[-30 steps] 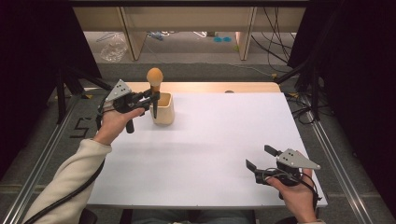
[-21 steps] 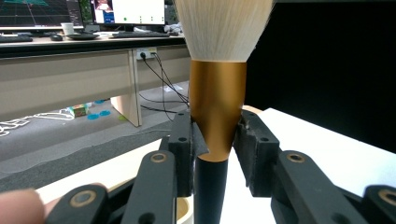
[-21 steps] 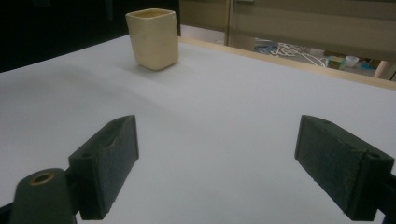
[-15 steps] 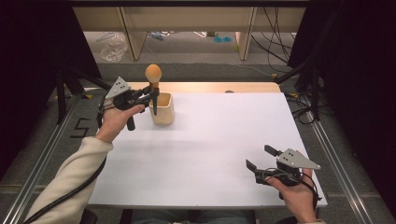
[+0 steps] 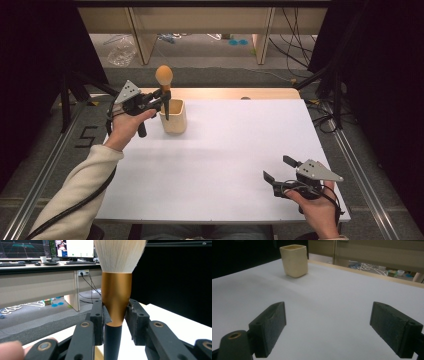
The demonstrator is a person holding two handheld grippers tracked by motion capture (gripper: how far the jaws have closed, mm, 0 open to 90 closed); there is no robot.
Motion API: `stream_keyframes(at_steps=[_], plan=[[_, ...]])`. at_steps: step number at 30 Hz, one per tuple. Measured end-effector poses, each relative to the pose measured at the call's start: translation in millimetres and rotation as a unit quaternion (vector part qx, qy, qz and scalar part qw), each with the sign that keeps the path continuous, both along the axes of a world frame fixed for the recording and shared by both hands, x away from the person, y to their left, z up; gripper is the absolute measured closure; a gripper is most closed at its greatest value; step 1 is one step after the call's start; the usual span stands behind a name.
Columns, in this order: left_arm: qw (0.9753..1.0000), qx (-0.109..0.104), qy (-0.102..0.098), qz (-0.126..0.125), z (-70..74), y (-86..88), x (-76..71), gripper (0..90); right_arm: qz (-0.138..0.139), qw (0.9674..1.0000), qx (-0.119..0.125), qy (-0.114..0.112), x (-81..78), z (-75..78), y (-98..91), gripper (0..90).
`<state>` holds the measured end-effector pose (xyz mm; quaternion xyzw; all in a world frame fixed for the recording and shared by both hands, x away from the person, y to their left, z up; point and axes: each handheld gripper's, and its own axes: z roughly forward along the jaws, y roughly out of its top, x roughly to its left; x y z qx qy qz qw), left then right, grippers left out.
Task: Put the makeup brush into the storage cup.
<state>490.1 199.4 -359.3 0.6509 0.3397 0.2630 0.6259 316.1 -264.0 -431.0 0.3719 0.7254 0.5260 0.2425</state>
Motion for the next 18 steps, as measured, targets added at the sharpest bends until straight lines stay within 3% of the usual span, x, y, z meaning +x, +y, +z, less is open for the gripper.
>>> stream_keyframes(at_steps=[18], plan=[[0.9999, -0.003, -0.008, 0.008, 3.9, -3.5, 7.7, 69.0, 0.0, 1.0, 0.001, 0.001, -0.3, 0.1, -0.2, 14.6]])
